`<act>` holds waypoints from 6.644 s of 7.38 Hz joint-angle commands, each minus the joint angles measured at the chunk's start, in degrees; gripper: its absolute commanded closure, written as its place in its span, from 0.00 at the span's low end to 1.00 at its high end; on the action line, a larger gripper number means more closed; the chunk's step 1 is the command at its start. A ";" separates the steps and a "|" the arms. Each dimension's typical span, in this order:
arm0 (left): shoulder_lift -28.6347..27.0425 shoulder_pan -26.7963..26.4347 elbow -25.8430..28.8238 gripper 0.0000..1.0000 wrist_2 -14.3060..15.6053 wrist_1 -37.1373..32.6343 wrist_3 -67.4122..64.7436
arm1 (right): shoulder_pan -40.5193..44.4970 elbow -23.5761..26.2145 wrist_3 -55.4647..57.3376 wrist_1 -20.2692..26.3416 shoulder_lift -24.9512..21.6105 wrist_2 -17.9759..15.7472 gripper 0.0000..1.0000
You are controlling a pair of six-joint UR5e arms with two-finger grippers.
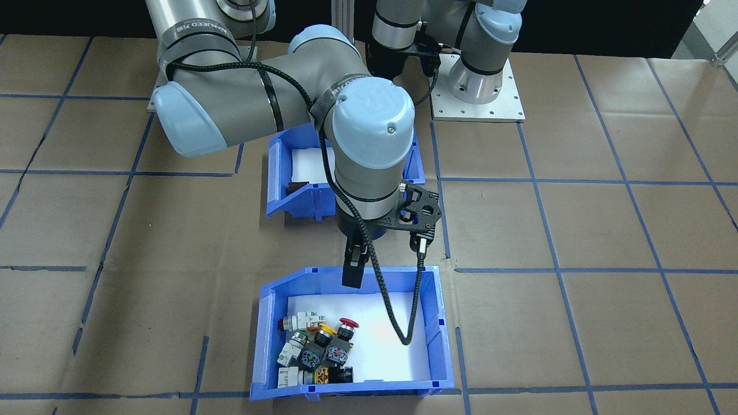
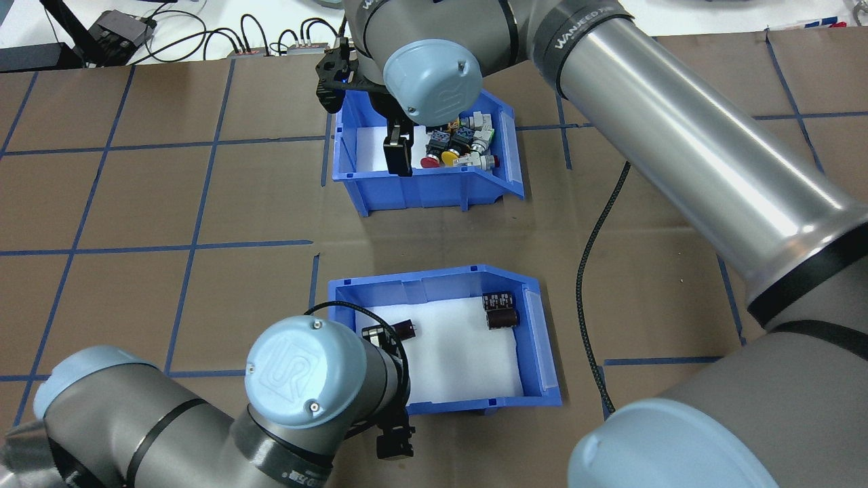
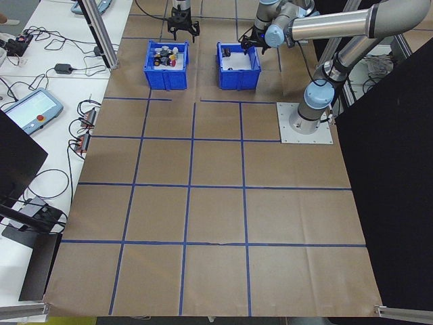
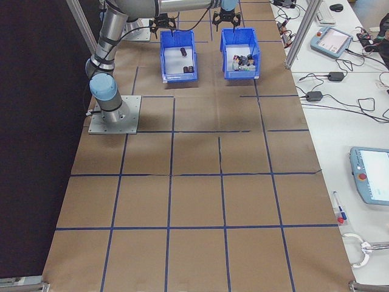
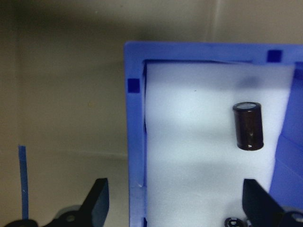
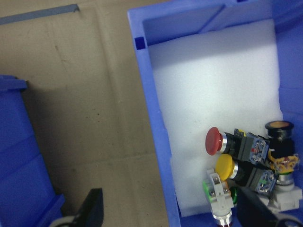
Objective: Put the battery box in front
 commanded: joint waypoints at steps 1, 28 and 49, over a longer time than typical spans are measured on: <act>-2.30 -2.65 -0.83 0.01 0.17 1.33 -4.98 | 1.30 2.73 -3.08 -0.97 0.66 0.31 0.00; -1.91 37.40 13.09 1.00 -1.14 -14.22 58.70 | -35.93 22.92 -37.93 -8.89 -19.43 -4.20 1.00; -42.31 12.81 44.78 0.78 -3.35 -4.38 22.43 | -44.58 64.43 -48.87 -13.73 -55.30 -2.51 1.00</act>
